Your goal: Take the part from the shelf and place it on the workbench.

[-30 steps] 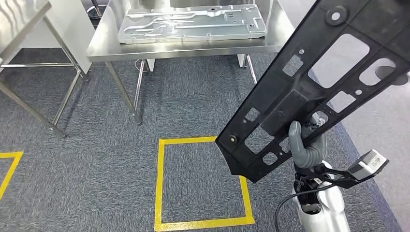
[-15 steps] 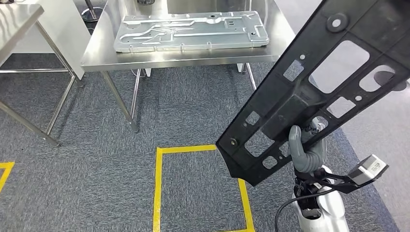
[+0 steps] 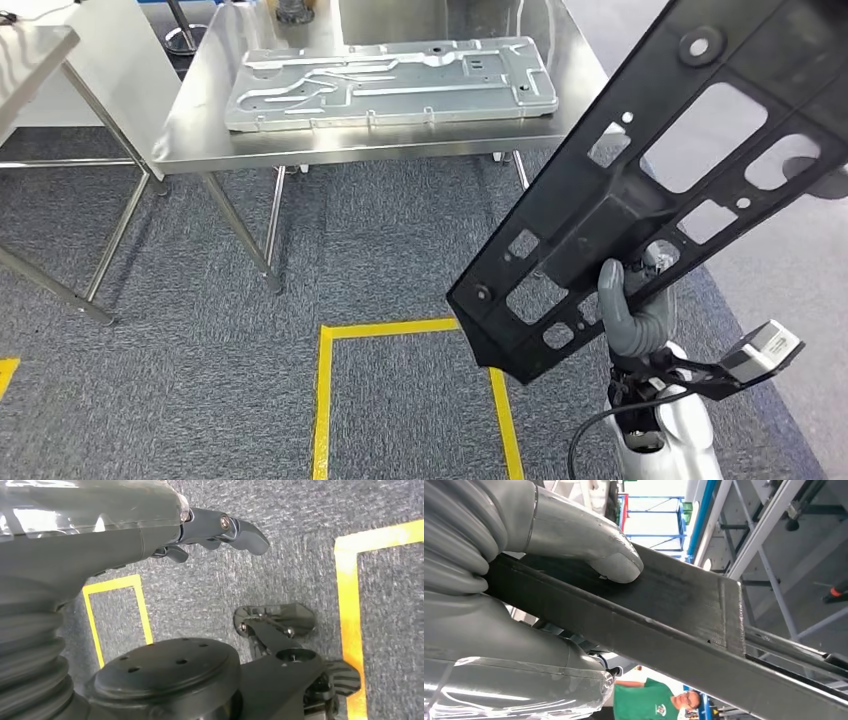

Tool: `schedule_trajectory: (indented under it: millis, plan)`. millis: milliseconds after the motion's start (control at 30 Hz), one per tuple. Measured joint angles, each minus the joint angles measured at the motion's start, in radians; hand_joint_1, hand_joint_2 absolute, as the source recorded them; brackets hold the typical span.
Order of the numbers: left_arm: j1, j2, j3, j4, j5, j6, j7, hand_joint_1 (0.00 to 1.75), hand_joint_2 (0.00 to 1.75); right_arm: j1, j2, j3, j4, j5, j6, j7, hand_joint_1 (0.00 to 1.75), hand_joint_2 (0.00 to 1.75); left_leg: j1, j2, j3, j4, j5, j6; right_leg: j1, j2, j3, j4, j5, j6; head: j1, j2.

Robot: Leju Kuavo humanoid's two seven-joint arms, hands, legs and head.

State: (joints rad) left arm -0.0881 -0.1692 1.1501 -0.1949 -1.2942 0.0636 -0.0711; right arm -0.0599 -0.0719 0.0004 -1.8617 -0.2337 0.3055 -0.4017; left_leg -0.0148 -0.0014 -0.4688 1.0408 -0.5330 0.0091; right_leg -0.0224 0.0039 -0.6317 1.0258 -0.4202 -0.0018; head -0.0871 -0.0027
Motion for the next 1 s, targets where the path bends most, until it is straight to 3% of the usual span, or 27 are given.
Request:
schedule_trajectory:
  millis: [67,133,167,233,333,400,467,533,600,700,733,767,800,833,900,933,1000]
  plan:
    - [-0.001,0.0,0.0,0.0,0.0,0.0,0.001,0.0,1.75,-0.008,-0.002,0.0,0.0,0.0,0.0,0.001,1.75,1.75,0.006,0.0,-0.065,0.109,-0.012,-0.007,0.001,0.0,0.02,-0.003,-0.013,-0.01,0.0,0.0]
    - [0.0,0.0,0.0,0.0,0.001,0.0,0.001,0.0,1.75,-0.012,-0.002,0.0,0.0,0.0,0.001,0.002,1.75,1.75,0.01,0.0,-0.153,0.225,-0.067,-0.014,0.002,0.001,0.038,-0.004,-0.03,-0.014,0.0,0.0]
    - [0.0,0.0,0.0,0.0,0.002,-0.001,0.001,0.0,1.75,-0.012,-0.002,0.0,0.0,0.0,0.001,0.003,1.75,1.75,0.011,0.0,-0.184,0.252,-0.096,-0.015,0.003,0.001,0.049,-0.004,-0.039,-0.014,0.0,0.0]
    - [0.001,0.0,0.0,0.0,0.003,-0.002,0.0,0.0,1.75,-0.013,-0.002,0.0,0.0,0.0,0.001,0.006,1.75,1.75,0.011,0.0,-0.208,0.24,-0.114,-0.015,0.003,0.002,0.071,-0.004,-0.055,-0.013,0.0,0.0]
    - [0.0,0.0,0.0,0.0,0.003,-0.003,0.0,0.0,1.75,-0.014,-0.002,0.0,0.0,0.0,0.0,0.006,1.75,1.75,0.011,0.0,-0.205,0.208,-0.101,-0.013,0.003,0.002,0.082,-0.004,-0.063,-0.013,0.0,0.0]
    - [0.002,0.001,0.0,0.0,0.0,-0.003,0.0,0.0,1.75,-0.015,-0.002,0.0,0.001,-0.001,0.001,0.007,1.75,1.75,0.004,-0.001,-0.176,0.107,-0.027,0.002,0.003,0.004,0.101,-0.007,-0.079,-0.005,0.0,0.0]
    - [0.004,0.003,0.0,0.0,-0.003,-0.003,0.0,0.0,1.75,-0.016,-0.002,0.0,0.003,-0.001,0.002,0.008,1.75,1.75,-0.005,-0.004,-0.138,-0.008,0.043,0.026,0.005,0.007,0.126,-0.002,-0.085,0.013,0.0,0.0]
    - [0.006,0.003,0.0,0.0,-0.004,-0.003,-0.001,0.0,1.75,-0.015,-0.001,0.0,0.004,-0.002,0.002,0.008,1.75,1.75,-0.004,-0.005,-0.11,-0.038,0.067,0.04,0.006,0.008,0.133,0.018,-0.084,0.03,0.0,0.0]
    - [0.007,0.002,0.0,0.0,-0.005,-0.004,-0.002,0.0,1.75,-0.015,0.002,-0.002,0.004,-0.003,0.002,0.008,1.75,1.75,0.0,-0.002,-0.087,-0.048,0.09,0.046,0.006,0.006,0.104,0.081,-0.117,0.038,0.0,0.0]
    - [0.006,0.001,0.0,0.0,-0.007,-0.005,-0.002,0.0,1.75,-0.006,0.003,-0.004,0.004,-0.003,0.002,0.007,1.75,1.75,-0.001,-0.001,-0.074,-0.048,0.078,0.047,0.004,0.006,-0.006,0.23,-0.192,0.045,0.0,0.0]
    - [0.006,0.001,0.0,0.0,-0.007,-0.006,-0.002,0.0,1.75,-0.001,0.003,-0.004,0.004,-0.003,0.002,0.008,1.75,1.75,-0.001,-0.002,-0.069,-0.047,0.071,0.046,0.003,0.005,-0.031,0.243,-0.196,0.045,0.0,0.0]
    - [0.008,0.001,0.0,0.0,-0.007,-0.007,-0.002,0.0,1.75,0.002,0.004,-0.005,0.004,-0.003,0.002,0.008,1.75,1.75,-0.001,-0.003,-0.06,-0.047,0.063,0.044,0.001,0.005,-0.04,0.223,-0.181,0.046,0.0,0.0]
    - [0.009,0.001,0.0,0.0,-0.008,-0.008,-0.002,0.0,1.75,0.003,0.004,-0.005,0.004,-0.003,0.002,0.008,1.75,1.75,-0.001,-0.004,-0.05,-0.046,0.054,0.042,-0.001,0.004,-0.033,0.172,-0.143,0.048,0.0,0.0]
    - [0.011,0.001,0.0,0.0,-0.008,-0.008,-0.002,0.0,1.75,0.004,0.004,-0.005,0.004,-0.003,0.002,0.008,1.75,1.75,-0.001,-0.004,-0.04,-0.045,0.044,0.039,-0.003,0.003,-0.019,0.108,-0.088,0.047,0.0,0.0]
    - [0.01,0.001,0.0,0.0,-0.01,-0.01,-0.002,0.0,1.75,0.006,0.004,-0.007,0.004,-0.003,0.002,0.008,1.75,1.75,-0.002,-0.005,-0.026,-0.043,0.025,0.028,0.002,0.0,0.002,0.018,-0.021,0.039,0.0,0.0]
    - [0.009,0.001,-0.001,0.0,-0.01,-0.01,-0.003,0.0,1.75,0.007,0.004,-0.008,0.004,-0.003,0.002,0.008,1.75,1.75,-0.002,-0.006,-0.021,-0.04,0.019,0.021,0.005,0.0,0.006,0.002,-0.008,0.03,0.001,0.0]
    - [0.006,0.0,-0.001,0.0,-0.01,-0.011,-0.003,0.0,1.75,0.007,0.004,-0.009,0.003,-0.003,0.002,0.009,1.75,1.75,0.0,-0.006,-0.02,-0.023,0.018,0.008,0.009,0.002,0.013,-0.001,-0.016,0.013,0.001,0.0]
